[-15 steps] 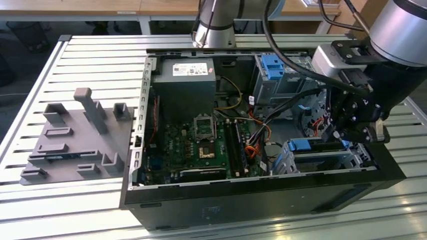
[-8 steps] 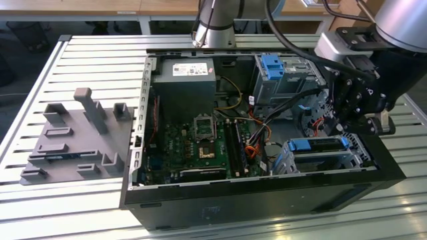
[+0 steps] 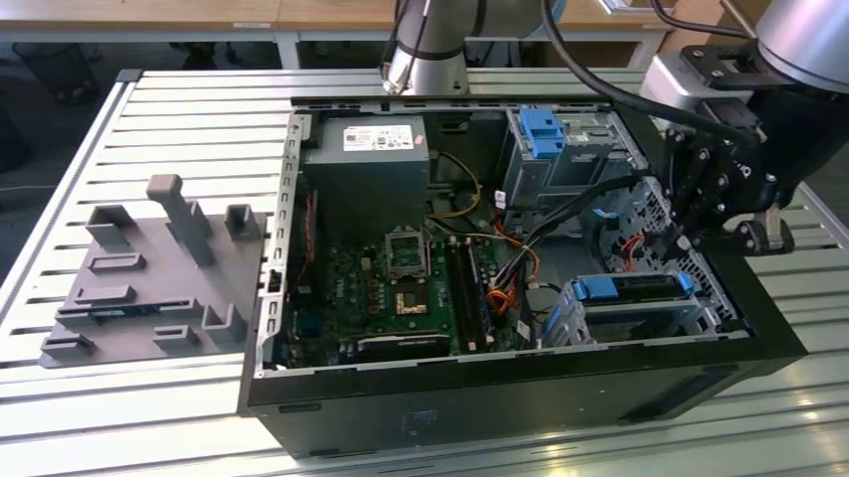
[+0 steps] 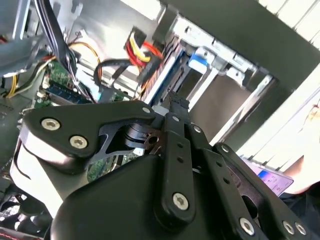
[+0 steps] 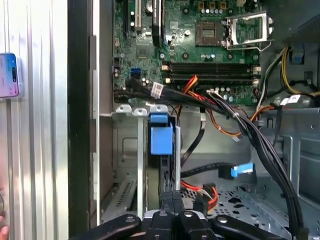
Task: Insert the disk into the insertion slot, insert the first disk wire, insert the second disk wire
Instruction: 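Insert the first disk wire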
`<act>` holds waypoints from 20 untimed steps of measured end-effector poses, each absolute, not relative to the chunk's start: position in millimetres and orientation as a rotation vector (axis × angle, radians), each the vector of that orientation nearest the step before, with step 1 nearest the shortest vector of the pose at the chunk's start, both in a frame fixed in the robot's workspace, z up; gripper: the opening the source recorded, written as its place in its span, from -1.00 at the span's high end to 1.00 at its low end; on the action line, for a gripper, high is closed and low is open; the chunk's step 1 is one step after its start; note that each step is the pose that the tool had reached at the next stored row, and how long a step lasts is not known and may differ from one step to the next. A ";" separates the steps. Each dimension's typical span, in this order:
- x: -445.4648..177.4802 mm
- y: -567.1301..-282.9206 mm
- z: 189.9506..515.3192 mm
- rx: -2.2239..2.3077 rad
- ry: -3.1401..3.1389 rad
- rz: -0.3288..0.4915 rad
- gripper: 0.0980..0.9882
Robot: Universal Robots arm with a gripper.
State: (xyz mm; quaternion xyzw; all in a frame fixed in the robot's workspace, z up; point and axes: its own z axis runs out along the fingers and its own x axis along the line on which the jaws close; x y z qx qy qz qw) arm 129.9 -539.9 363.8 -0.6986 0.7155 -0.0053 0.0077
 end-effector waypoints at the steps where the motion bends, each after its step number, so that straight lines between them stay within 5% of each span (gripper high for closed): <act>1: 132.9 -538.8 363.8 -2.184 2.237 -0.016 0.98; 12: 141.8 -532.2 363.4 -2.093 2.324 -0.015 0.98; 13: 141.8 -530.9 363.3 -2.106 2.356 0.037 0.98; 20: 143.1 -526.4 361.7 -2.090 2.387 0.059 0.98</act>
